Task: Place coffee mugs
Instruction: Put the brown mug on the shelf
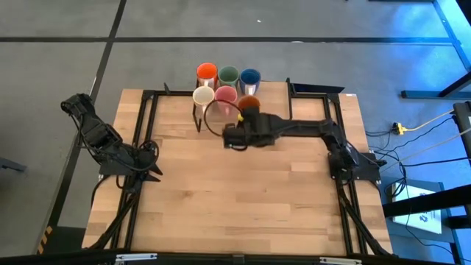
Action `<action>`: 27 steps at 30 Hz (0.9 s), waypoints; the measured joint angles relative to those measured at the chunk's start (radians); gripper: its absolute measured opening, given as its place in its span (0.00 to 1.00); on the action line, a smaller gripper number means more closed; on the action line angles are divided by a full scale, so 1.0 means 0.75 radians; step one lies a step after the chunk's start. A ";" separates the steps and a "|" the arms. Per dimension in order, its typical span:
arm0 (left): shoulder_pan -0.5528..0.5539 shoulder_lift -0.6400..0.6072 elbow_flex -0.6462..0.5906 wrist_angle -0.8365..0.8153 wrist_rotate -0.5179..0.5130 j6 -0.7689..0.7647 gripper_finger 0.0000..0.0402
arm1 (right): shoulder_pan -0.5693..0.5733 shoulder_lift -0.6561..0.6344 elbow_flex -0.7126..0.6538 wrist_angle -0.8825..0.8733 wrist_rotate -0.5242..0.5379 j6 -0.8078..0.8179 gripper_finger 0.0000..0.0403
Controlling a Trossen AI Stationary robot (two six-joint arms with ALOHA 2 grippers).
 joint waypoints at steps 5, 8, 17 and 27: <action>0.000 -0.001 0.000 0.000 -0.003 -0.002 0.29 | -0.084 0.012 -0.002 0.049 -0.043 -0.110 0.06; 0.000 0.000 0.000 0.000 -0.003 -0.003 0.29 | -0.123 0.013 -0.002 0.097 -0.059 -0.168 0.06; 0.000 0.000 0.000 -0.002 -0.004 0.013 0.29 | -0.170 0.014 -0.068 0.137 -0.118 -0.205 0.06; 0.000 0.000 0.000 -0.002 -0.004 0.040 0.29 | -0.175 0.014 -0.152 0.270 -0.079 -0.196 0.07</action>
